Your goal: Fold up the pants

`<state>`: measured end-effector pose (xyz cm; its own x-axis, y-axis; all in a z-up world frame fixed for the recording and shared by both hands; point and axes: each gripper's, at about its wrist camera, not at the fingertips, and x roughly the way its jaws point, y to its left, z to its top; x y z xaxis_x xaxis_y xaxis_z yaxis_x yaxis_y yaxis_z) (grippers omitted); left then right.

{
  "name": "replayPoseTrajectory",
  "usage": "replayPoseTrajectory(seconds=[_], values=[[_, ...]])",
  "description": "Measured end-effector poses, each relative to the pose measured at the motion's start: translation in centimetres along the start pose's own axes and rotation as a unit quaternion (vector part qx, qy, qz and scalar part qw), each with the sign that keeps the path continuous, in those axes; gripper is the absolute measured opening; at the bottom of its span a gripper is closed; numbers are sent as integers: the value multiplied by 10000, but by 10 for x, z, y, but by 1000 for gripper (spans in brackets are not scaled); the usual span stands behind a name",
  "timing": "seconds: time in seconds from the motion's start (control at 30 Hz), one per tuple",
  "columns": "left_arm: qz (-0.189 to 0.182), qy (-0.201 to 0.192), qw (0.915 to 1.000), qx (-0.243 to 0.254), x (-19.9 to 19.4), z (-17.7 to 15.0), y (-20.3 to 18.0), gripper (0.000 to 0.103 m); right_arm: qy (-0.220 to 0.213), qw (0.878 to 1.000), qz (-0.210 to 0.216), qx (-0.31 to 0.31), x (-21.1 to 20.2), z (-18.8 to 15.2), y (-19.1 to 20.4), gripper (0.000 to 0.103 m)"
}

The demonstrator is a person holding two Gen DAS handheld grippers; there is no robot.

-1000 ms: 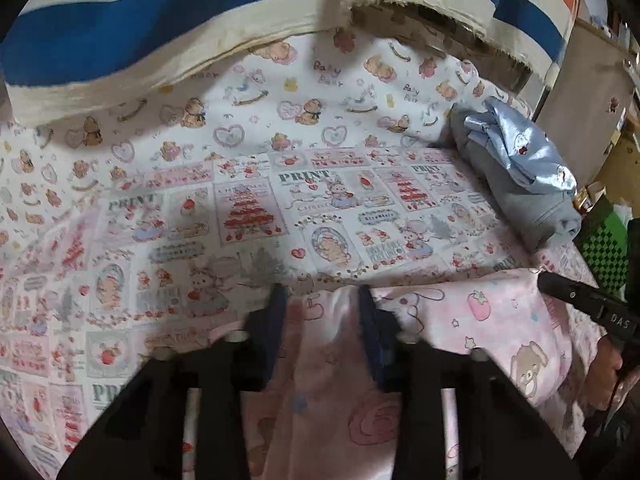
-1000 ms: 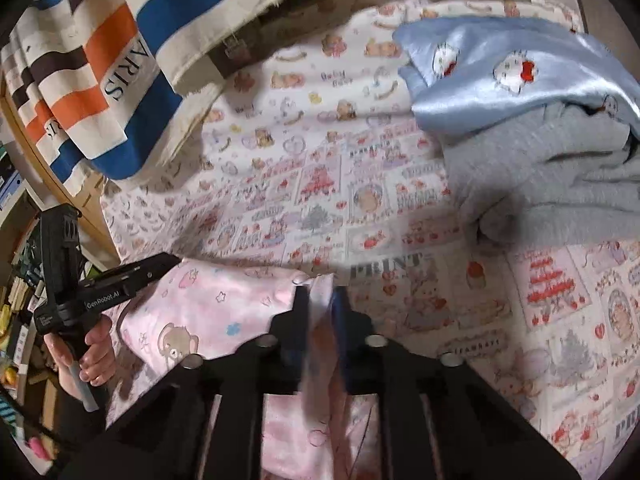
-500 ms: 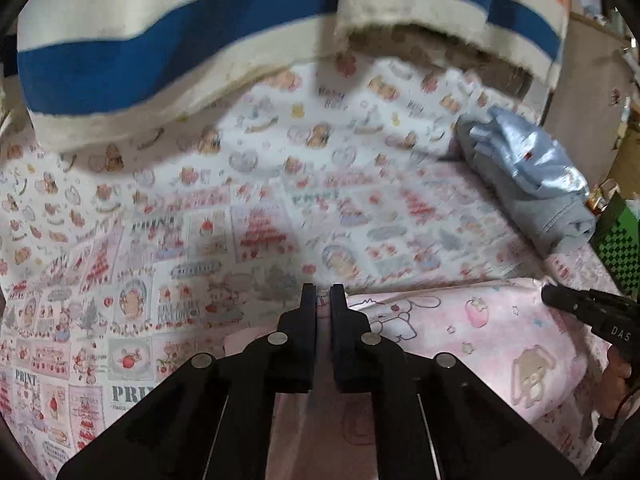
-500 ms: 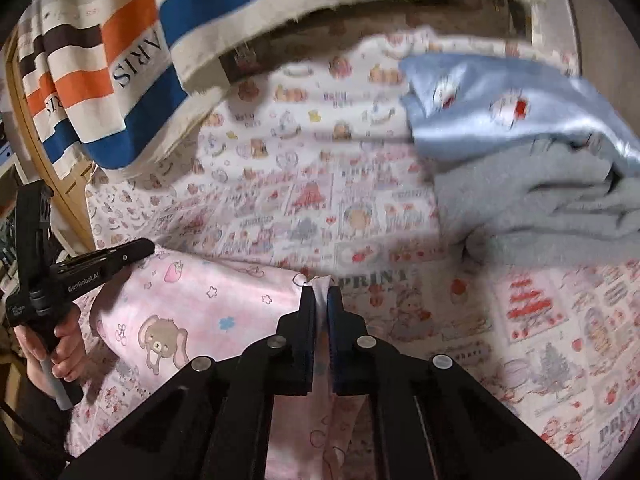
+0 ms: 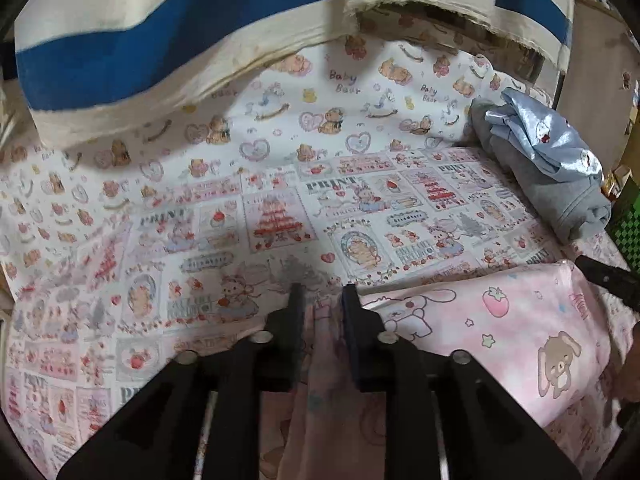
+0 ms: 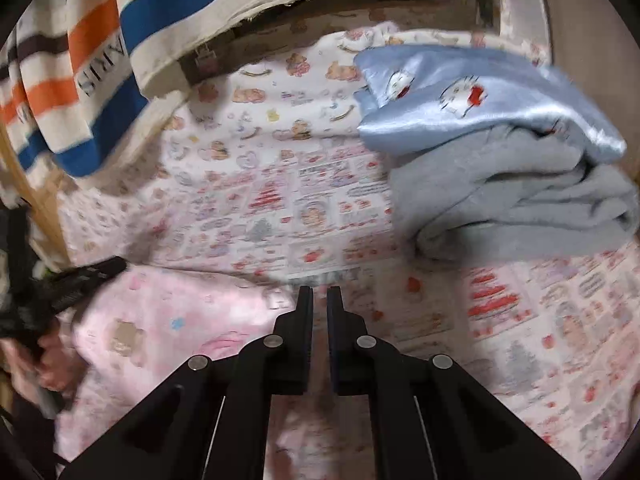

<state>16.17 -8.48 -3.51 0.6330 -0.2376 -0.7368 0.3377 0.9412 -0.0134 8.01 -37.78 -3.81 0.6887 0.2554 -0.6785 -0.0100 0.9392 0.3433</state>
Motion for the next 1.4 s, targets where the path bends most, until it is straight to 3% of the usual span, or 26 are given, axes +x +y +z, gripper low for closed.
replayPoseTrajectory(seconds=[0.07, 0.13, 0.2, 0.27, 0.4, 0.5, 0.53, 0.63, 0.67, 0.87, 1.17, 1.2, 1.27, 1.4], values=[[102, -137, 9999, 15, -4, 0, -1, 47, -66, 9992, 390, -24, -5, 0, 4, 6], [173, -280, 9994, -47, -9, 1, 2, 60, -310, 9985, 322, -306, -11, -2, 16, 9], [367, -529, 9979, -96, -17, 0, 3, 66, -554, 9965, 134, -609, -18, -4, 27, 23], [413, -747, 9963, -45, -24, 1, 4, 80, -778, 9947, 25, -674, -23, -4, 30, 54], [285, -1266, 9914, -154, -43, 0, 6, 89, -1202, 9905, -150, -658, -35, -4, 29, 63], [348, -1710, 9845, -177, -59, -1, 9, 99, -1599, 9835, -343, -775, -46, -7, 33, 80], [364, -1837, 9821, -188, -64, -2, 9, 101, -1751, 9802, -371, -846, -50, -8, 36, 91], [449, -2225, 9736, -232, -77, -3, 10, 102, -1938, 9758, -342, -957, -56, -10, 40, 95], [487, -2345, 9706, -241, -80, -3, 10, 102, -1939, 9757, -310, -975, -56, -9, 40, 102], [618, -2888, 9551, -255, -97, -10, 7, 102, -2210, 9724, -310, -677, -66, -9, 33, 103], [640, -3124, 9477, -102, -109, -16, -5, 102, -2444, 9669, -425, -606, -76, -11, 32, 102], [618, -3119, 9480, -126, -112, -16, -5, 102, -2485, 9653, -484, -645, -77, -11, 33, 102], [377, -2876, 9566, -271, -114, -16, -3, 102, -2441, 9650, -660, -693, -77, -12, 34, 102], [235, -2191, 9754, -32, -117, -26, 2, 102, -1775, 9781, -705, -831, -81, -12, 28, 102]])
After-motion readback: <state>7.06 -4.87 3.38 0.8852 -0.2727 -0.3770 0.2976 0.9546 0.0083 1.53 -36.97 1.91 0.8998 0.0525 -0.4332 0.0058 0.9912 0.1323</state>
